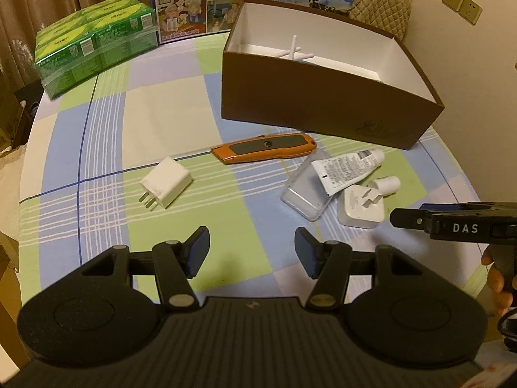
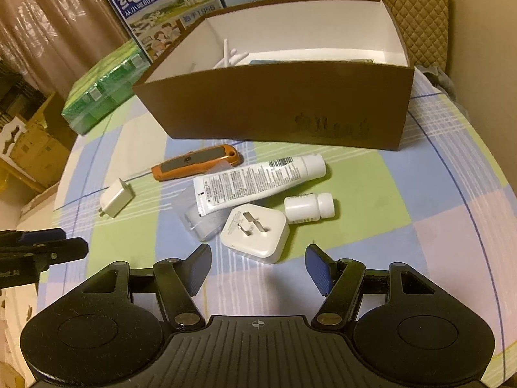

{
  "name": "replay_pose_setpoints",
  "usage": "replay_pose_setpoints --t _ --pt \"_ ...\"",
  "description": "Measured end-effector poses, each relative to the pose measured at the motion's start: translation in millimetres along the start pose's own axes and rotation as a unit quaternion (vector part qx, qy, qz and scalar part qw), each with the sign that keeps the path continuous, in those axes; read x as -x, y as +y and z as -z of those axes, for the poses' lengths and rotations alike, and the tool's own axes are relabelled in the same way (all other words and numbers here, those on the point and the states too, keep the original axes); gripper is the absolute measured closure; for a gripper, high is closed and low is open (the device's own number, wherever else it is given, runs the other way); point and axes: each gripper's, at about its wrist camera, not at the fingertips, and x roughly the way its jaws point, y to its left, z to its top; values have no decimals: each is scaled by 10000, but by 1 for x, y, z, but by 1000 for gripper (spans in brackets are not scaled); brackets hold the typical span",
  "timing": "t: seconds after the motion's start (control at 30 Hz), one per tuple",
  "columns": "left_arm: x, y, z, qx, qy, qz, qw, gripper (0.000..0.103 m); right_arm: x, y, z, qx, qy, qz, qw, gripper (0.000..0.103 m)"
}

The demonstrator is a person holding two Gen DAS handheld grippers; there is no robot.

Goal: Organize rigid objects
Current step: 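Grasp the white USB charger with the left gripper while the right grasps the white square plug adapter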

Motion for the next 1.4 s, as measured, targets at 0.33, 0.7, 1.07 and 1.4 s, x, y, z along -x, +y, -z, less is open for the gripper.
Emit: replay_pose_setpoints --t 0.33,0.7,1.07,1.4 --pt "-17 19 1 53 163 -87 9998 49 -36 9 -1 -188 272 216 9992 41" --pt "-31 40 -2 68 269 -136 9995 48 -62 18 -10 -398 422 639 9963 41" --pt "-46 58 -9 -161 328 -170 9992 46 -81 26 -8 -153 435 976 9942 45" --pt "-72 74 -24 -928 33 -257 9953 44 -61 9 13 67 668 869 9940 45"
